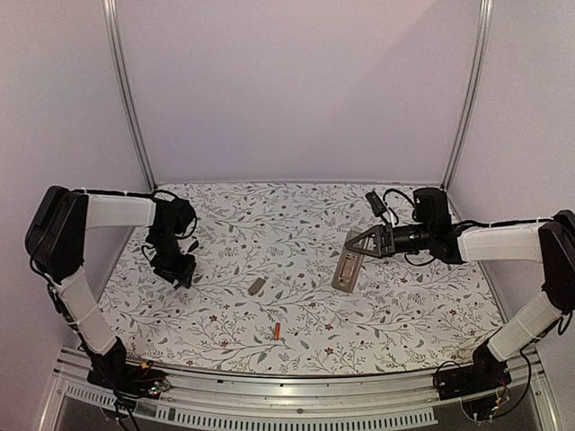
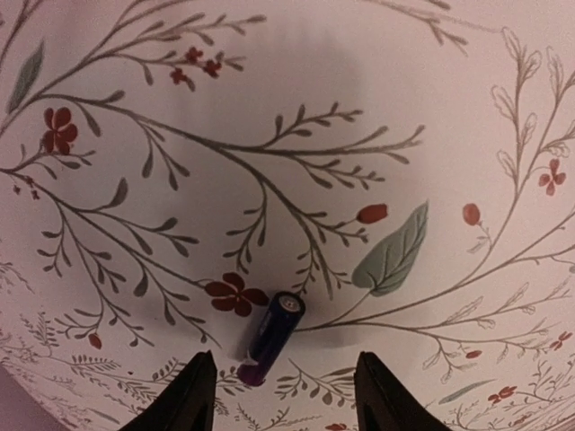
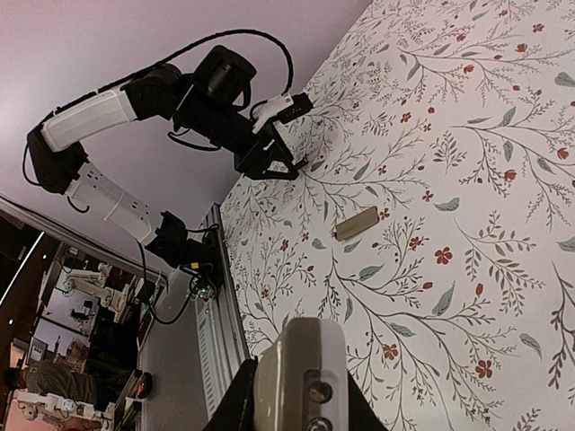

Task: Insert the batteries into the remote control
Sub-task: Pick up the battery from the center of the board, then place the battery in the battery compartment.

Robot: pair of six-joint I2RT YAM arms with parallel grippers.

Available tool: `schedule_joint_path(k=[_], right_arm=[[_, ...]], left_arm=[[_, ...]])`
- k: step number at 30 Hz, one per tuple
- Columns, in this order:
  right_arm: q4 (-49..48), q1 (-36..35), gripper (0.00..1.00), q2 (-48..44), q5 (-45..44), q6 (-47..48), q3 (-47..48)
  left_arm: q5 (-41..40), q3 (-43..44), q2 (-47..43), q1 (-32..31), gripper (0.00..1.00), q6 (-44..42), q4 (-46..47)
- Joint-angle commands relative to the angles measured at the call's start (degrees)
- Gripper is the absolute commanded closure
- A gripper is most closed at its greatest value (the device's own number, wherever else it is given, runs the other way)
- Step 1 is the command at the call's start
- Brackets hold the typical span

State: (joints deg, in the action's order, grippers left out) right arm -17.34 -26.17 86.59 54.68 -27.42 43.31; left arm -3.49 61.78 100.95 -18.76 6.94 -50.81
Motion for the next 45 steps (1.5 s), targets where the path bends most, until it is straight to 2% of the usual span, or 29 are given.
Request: schedule_joint_path(k=[1, 4, 8, 13, 21, 24, 27, 32, 38, 45], right_arm=[[-1.6, 0.1, 1.00, -0.7, 0.9, -0.2, -0.2], [-1.6, 0.1, 1.00, -0.6, 0.9, -0.1, -0.2], [-1.6, 0.1, 1.00, -0.5, 0.9, -0.1, 0.0], [-1.6, 0.1, 1.00, -0.2, 0.8, -0.3, 0.3], [-2.6, 0.1, 1.00, -0.4, -0.1, -1.3, 0.3], [-7.4, 0.0, 1.00, -0.1, -0.7, -3.8, -0.3], [-13.2, -1.0, 1.00, 1.1, -1.5, -8.0, -0.2], [-21.4, -3.6, 1.00, 3.4, -3.7, -13.2, 1.0], [-31.7, -5.9, 1.00, 7.1, -6.1, -20.1, 1.4], [-40.0, -7.3, 1.00, 12.1, -7.9, -28.4, 1.9]], left_arm=[[-0.1, 0.9, 2.0, 1.7, 0.48, -0.6, 0.5], [0.6, 0.8, 3.1, 2.2, 0.55, -0.6, 0.8], [2.9, 0.5, 3.5, 1.9, 0.70, -0.7, 1.4], [3.0, 0.1, 4.0, 0.3, 0.84, -0.5, 1.9], [5.0, 0.7, 2.5, -3.0, 1.00, -0.4, 3.1], [6.8, 1.7, -3.0, -6.5, 1.00, -0.1, 6.1], [7.1, 3.1, -10.4, -12.7, 1.00, 1.1, 11.9], [13.0, 3.1, -18.4, -19.6, 1.00, 7.5, 28.0], [11.1, 5.8, -16.7, -28.3, 1.00, 10.4, 39.9], [9.2, 11.5, -10.3, -34.4, 1.00, 8.8, 42.2]])
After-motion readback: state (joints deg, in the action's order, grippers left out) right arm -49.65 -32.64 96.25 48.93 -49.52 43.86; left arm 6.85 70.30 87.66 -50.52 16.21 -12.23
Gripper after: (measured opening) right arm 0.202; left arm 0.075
